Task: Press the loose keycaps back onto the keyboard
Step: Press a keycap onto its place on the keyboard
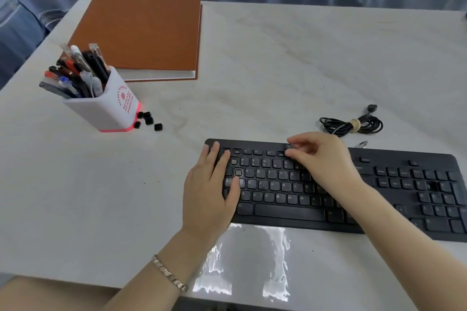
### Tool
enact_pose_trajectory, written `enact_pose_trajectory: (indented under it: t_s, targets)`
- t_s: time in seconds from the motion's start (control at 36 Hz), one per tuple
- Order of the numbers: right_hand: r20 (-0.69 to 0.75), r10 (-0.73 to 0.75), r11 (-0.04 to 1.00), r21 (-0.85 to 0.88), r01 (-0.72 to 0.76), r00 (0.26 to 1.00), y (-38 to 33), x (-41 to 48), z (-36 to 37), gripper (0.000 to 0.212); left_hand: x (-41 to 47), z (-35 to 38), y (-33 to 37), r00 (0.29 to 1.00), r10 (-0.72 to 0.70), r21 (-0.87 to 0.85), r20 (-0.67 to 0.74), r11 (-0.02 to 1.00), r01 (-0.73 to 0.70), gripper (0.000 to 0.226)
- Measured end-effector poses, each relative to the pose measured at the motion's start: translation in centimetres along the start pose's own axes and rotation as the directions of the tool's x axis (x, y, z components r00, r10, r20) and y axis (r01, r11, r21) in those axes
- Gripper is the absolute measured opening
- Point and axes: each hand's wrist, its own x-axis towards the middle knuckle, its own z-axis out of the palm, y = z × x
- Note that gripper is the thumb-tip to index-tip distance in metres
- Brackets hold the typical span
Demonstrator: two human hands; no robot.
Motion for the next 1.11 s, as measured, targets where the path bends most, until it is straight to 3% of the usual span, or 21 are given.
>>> enact_pose_trajectory:
  t_s: [0.36, 0.83, 1.11]
  targets:
    - [0.099, 0.006, 0.987, -0.163, 0.010, 0.995, -0.4, 0.8, 0.5, 0.009, 0.0, 0.1, -0.1, 0.999, 0.029, 0.011, -0.039, 1.000, -0.029, 0.049]
    - [0.196, 0.094, 0.978, -0.201, -0.054, 0.976, -1.4, 2.0, 0.1, 0.013, 0.1, 0.1, -0.2, 0.997, 0.050, 0.033, -0.051, 0.998, -0.048, 0.048]
    - [0.168, 0.088, 0.968, -0.246, -0.044, 0.982, -1.2, 2.0, 0.3, 0.010, 0.2, 0.1, -0.2, 0.998, 0.047, 0.029, -0.039, 0.999, -0.045, 0.049]
